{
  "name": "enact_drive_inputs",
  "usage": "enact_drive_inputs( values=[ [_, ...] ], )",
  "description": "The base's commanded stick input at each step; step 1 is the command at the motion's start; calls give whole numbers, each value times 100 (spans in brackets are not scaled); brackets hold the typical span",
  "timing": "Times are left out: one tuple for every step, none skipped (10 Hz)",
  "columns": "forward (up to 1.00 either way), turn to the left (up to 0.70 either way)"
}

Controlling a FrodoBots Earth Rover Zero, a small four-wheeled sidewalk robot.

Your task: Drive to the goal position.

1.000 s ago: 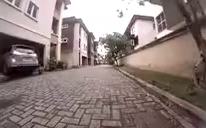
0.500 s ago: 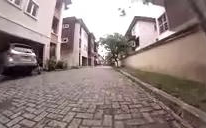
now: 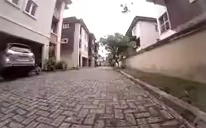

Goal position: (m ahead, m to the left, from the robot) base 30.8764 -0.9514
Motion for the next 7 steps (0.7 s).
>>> enact_drive_inputs(
  values=[
    [50, 0],
    [50, -14],
    [50, -29],
    [50, -42],
    [50, -13],
    [50, 0],
    [50, 0]
  ],
)
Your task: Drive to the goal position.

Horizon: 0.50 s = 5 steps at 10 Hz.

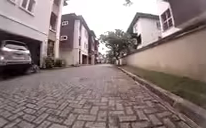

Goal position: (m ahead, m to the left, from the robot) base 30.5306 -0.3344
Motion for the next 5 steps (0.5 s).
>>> enact_drive_inputs(
  values=[
    [50, 0],
    [50, 0],
    [50, 0],
    [50, 0],
    [50, 0]
  ],
)
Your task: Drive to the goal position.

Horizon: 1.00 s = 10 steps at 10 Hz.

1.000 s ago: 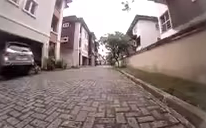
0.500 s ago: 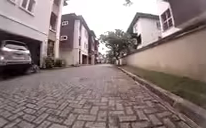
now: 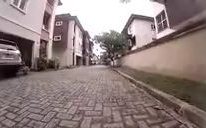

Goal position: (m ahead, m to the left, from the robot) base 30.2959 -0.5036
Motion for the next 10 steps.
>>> enact_drive_inputs(
  values=[
    [50, 0],
    [50, 0],
    [50, 0],
    [50, 0],
    [50, 0],
    [50, 0],
    [50, 0],
    [50, -3],
    [50, -16],
    [50, -24]
  ],
)
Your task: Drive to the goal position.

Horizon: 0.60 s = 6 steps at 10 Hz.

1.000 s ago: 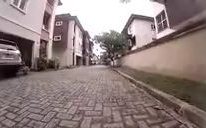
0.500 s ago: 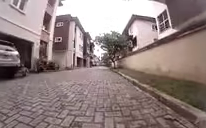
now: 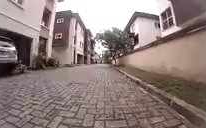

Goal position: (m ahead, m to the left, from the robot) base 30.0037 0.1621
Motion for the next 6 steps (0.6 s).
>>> enact_drive_inputs(
  values=[
    [50, -15],
    [50, -6],
    [50, 0],
    [50, 0],
    [50, 0],
    [50, 0]
  ],
)
